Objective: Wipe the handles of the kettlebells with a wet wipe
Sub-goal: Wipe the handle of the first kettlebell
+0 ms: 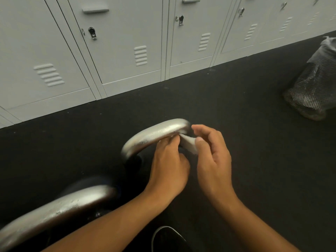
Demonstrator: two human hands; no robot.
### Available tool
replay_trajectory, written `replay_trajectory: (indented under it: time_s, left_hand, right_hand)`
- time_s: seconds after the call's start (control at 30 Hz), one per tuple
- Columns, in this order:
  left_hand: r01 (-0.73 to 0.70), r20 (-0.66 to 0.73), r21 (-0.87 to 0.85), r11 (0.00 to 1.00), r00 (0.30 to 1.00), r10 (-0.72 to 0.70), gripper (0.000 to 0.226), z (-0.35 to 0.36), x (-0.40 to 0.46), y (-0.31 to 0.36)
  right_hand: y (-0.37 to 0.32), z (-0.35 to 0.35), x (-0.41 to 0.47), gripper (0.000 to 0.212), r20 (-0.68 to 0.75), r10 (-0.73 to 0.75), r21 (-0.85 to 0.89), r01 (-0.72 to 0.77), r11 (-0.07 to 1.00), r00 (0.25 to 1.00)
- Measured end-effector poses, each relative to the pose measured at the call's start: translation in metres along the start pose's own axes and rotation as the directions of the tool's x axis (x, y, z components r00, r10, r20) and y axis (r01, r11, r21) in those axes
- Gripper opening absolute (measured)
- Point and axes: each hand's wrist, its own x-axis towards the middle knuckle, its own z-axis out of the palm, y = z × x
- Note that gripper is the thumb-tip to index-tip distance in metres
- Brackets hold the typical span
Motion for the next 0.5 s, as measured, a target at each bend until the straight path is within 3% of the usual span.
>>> replay_trajectory:
  time_s: [0.1, 0.3, 0.4, 0.5]
  left_hand:
    - [-0.005, 0.011, -0.05, 0.999, 1.0, 0.006, 0.035, 0.001, -0.004, 0.001]
    - [0.004, 0.016, -0.038, 0.999, 1.0, -0.003, 0.043, 0.0, -0.007, -0.001]
    - [0.009, 0.024, -0.001, 1.0, 1.0, -0.009, 0.045, -0.002, -0.004, -0.004]
    - [0.017, 0.02, -0.039, 0.999, 1.0, -0.016, 0.046, -0.002, -0.005, -0.005]
  right_hand:
    - [0.003, -0.001, -0.008, 0.016, -0.043, -0.026, -0.036, 0.025, 0.999, 0.999]
    - [0.013, -0.009, -0.025, 0.019, -0.099, -0.113, -0.039, 0.11, 0.993, 0.989]
    - [0.02, -0.011, -0.032, 0.018, -0.025, -0.153, -0.077, 0.151, 0.986, 0.988]
    - [0.024, -0.005, -0.027, 0.036, 0.052, -0.1, -0.149, 0.106, 0.983, 0.994]
